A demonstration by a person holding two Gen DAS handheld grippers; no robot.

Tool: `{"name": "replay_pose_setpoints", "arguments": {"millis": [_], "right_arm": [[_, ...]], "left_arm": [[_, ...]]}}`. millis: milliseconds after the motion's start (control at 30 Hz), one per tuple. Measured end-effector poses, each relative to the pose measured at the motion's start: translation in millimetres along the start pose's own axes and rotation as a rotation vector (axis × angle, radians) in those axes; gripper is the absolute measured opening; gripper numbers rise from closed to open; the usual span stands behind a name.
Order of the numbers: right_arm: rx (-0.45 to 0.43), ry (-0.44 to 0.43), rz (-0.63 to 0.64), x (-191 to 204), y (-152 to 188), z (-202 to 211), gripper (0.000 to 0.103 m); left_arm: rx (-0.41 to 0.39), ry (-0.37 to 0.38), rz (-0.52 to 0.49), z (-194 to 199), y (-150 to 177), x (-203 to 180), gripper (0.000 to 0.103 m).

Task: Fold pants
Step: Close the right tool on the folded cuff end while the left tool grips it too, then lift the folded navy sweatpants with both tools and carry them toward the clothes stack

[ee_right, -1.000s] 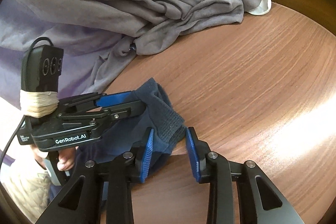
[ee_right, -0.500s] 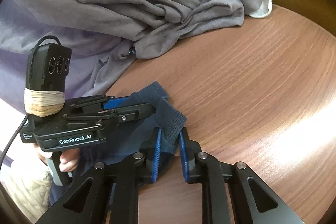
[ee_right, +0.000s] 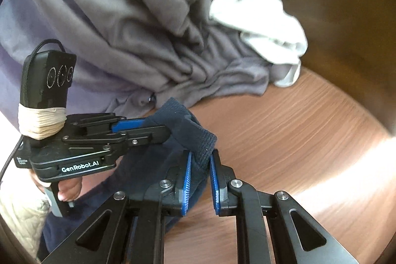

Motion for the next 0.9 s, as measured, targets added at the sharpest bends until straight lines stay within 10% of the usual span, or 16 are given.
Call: {"name": "replay_pose_setpoints", "arguments": {"millis": [900], "right_arm": [[-0.116, 0.054, 0.406, 193.4, 48.2, 68.5, 0.016]], "left_arm": [[-0.241, -0.044, -0.077, 177.5, 88.2, 20.7, 0.02]]}}
Point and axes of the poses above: each gripper's, at about its wrist camera, not at the fingertips, and z roughly against the way its jaws point, x to its left, y to its underside, the point moved 2 cm from there along -z, roughly the way its jaws point, and after that the axes turned 12 degrees about -y, right-handed, at the moved point
